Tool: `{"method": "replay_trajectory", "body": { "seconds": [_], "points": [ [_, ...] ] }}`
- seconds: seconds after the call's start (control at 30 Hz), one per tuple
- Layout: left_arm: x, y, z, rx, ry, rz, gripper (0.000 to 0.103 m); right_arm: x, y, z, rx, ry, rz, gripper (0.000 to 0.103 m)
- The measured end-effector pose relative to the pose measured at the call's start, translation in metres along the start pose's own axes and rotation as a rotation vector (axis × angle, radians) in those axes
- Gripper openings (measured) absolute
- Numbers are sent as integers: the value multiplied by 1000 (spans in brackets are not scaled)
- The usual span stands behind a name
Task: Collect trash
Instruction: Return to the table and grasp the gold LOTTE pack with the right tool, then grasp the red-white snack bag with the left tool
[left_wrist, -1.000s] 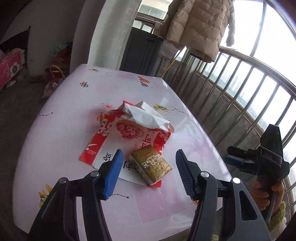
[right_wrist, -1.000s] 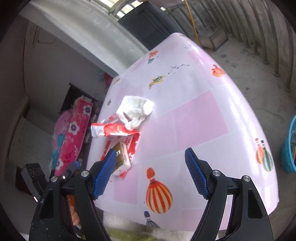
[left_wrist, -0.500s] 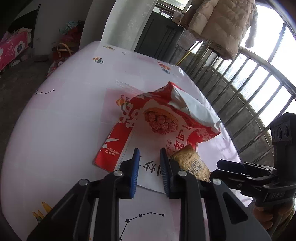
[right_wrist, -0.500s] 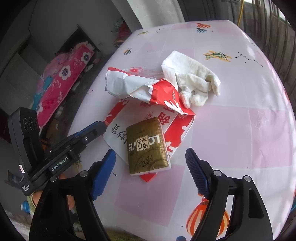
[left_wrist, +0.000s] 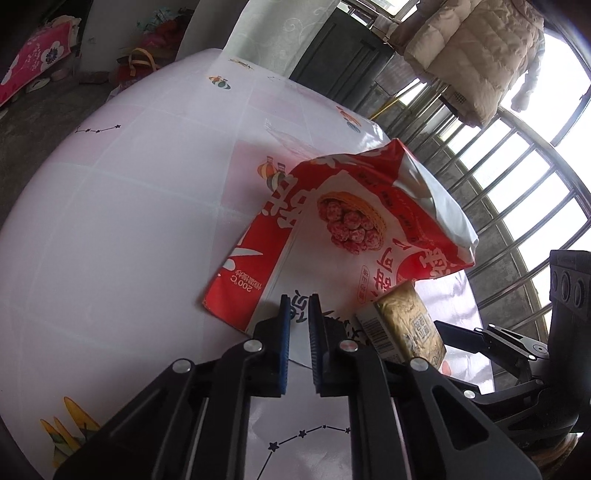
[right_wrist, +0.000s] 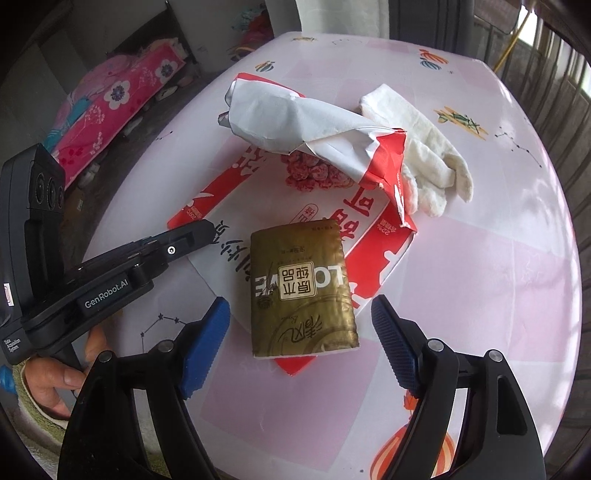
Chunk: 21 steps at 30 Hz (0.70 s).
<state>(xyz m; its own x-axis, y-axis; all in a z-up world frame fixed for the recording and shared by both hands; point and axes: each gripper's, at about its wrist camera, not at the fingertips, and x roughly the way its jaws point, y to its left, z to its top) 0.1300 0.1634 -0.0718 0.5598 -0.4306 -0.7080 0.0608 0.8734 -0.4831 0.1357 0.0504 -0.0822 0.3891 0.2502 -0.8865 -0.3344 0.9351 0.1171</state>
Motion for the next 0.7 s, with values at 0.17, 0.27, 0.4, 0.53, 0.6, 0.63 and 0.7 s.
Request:
{"method": "replay_trajectory", "body": {
  "seconds": [0.17, 0.27, 0.4, 0.53, 0.6, 0.63, 0.7],
  "points": [
    [0, 2, -2, -5, -7, -10, 9, 9, 3, 3, 7, 19, -23, 57],
    [0, 4, -2, -9, -10, -16, 9, 6, -2, 1, 13, 18, -26, 53],
    [0, 5, -3, -5, -16, -18, 9, 2, -9, -5, 42, 18, -31, 51],
    [0, 7, -4, -2, -18, -22, 9, -6, -24, -8, 83, 6, -47, 51],
    [0, 6, -5, 3, -20, -20, 9, -5, -28, -9, 104, 11, -35, 51],
    [0, 6, -5, 7, -21, -18, 9, -4, -28, -9, 106, 5, -30, 51],
    [-1, 6, -6, 13, -20, -13, 9, -3, -27, -10, 90, 6, -35, 51]
  ]
}}
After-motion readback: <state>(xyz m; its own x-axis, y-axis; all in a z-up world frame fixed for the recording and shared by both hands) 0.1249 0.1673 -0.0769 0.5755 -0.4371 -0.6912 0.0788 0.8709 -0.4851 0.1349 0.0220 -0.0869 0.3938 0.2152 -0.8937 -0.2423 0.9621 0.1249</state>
